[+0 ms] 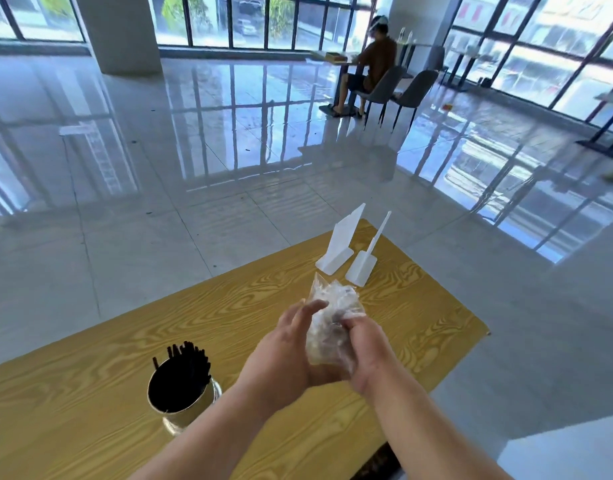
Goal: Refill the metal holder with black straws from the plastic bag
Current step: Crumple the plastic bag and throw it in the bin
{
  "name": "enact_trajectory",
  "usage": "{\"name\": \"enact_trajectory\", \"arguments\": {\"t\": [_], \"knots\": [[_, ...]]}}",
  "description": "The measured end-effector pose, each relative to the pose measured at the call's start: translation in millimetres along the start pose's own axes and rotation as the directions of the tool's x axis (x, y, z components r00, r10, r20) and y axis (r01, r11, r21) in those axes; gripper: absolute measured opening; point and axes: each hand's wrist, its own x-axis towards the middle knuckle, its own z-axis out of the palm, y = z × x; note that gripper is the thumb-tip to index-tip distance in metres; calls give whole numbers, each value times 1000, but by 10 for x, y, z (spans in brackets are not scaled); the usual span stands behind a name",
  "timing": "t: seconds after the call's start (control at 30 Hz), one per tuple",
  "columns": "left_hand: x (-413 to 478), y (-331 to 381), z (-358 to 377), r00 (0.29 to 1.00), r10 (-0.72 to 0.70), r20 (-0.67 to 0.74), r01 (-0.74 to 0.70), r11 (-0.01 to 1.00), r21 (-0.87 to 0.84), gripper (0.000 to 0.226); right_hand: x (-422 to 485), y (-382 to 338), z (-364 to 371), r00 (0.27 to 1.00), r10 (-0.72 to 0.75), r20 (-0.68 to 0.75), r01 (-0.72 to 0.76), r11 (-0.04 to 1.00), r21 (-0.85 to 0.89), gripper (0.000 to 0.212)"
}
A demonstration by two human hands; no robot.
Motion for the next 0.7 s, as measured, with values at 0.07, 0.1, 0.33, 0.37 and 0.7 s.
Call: {"name": "enact_trajectory", "arguments": {"t": [0.07, 0.1, 0.33, 0.37, 0.7], "knots": [[-8, 95, -30, 1000, 21, -23, -23, 997, -71, 101, -97, 4, -16, 998, -58, 13, 58, 998, 5, 37], [-6, 139, -32, 999, 16, -30, -19, 994, -103, 94, -135, 15, -51, 996, -91, 9, 91, 996, -4, 38], [75, 357, 191, 999, -37, 38, 48, 928, -369, 64, -359, -46, -370, 963, -255, -83, 225, 938, -265, 41], [103, 391, 258, 998, -35, 53, 54, 908, -415, 56, -381, -79, -437, 967, -245, -73, 218, 939, -267, 40], [668, 843, 1073, 974, -108, 200, 203, 807, -554, 33, -404, -328, -1454, 991, -89, 102, 80, 993, 89, 61]]}}
